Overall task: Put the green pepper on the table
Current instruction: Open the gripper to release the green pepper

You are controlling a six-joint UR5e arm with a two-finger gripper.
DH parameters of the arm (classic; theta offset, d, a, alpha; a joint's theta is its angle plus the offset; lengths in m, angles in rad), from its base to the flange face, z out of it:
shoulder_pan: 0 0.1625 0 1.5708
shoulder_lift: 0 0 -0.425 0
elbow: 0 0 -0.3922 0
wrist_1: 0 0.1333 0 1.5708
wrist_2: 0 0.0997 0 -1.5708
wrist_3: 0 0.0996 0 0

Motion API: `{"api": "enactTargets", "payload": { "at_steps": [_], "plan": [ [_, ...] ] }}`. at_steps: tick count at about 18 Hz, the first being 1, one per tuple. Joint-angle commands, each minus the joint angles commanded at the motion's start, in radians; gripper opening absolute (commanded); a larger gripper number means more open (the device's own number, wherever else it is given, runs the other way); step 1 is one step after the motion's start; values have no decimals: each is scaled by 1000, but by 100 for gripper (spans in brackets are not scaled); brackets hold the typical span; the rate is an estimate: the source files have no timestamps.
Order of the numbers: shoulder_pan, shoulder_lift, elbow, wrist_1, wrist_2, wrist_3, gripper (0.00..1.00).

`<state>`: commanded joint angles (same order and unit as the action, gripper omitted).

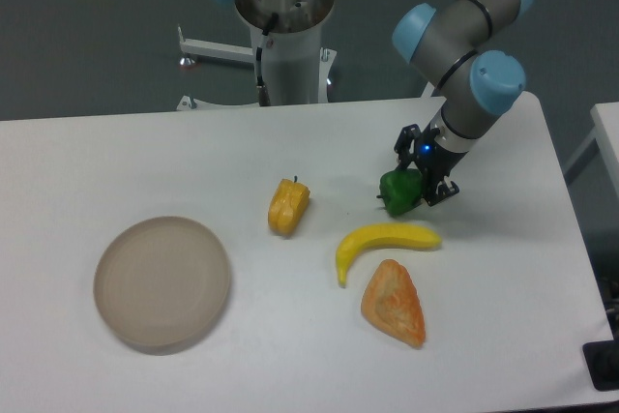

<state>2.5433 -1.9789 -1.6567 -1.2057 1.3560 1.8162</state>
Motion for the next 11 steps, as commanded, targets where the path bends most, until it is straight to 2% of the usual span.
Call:
{"api": "enactTargets", "payload": {
  "at_steps": [1,4,7,11],
  "plan": [
    [0,0,0,0,0,0,81],
    [0,-2,3,0,0,0,92],
    [0,-2,12,-2,3,-2,100],
    [2,0,40,-3,8,-3,100]
  ]
}}
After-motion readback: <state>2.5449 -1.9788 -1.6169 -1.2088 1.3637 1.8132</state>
